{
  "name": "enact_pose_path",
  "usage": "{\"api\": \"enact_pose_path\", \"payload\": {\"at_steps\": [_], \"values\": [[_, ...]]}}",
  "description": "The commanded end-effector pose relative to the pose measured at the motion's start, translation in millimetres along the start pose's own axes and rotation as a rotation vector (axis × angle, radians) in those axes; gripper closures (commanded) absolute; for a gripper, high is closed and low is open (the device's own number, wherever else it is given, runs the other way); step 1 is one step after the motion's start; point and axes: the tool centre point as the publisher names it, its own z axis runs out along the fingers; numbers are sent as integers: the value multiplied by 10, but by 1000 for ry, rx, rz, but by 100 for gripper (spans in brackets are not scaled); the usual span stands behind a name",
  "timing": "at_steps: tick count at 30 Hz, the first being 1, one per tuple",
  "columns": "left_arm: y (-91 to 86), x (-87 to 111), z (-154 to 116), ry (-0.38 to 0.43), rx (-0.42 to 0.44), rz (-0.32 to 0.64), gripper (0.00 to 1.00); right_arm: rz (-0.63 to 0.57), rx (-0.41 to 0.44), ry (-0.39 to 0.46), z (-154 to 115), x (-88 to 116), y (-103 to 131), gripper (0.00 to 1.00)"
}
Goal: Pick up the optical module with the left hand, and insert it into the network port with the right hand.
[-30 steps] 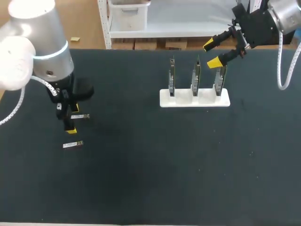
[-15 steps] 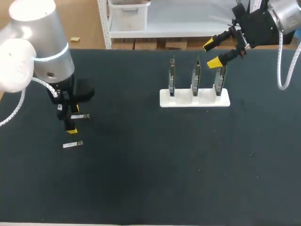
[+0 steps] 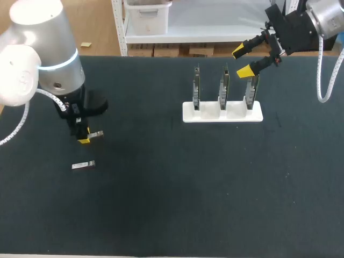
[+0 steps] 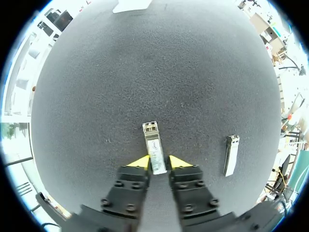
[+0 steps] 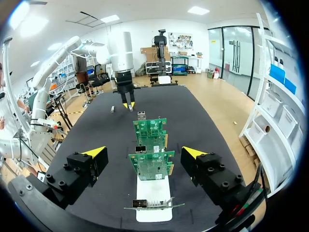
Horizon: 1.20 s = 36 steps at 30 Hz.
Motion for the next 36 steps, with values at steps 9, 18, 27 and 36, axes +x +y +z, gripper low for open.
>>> {"api": "enact_pose_path", "payload": {"at_steps": [9,18,27,36], "values": [[51,-37,-79,-48,-27,-23,100,0,3,0,1,-1,10,0],[328,-186,-526,-481,-105,-298,100,0,3,0,1,-1,10,0],[888,-634,-1501,-1049,-221,-409,100,0,3,0,1,-1,10,0],[1354,-1449,-2214,-1384,-233,-306,100,0,3,0,1,-1,10,0]]}}
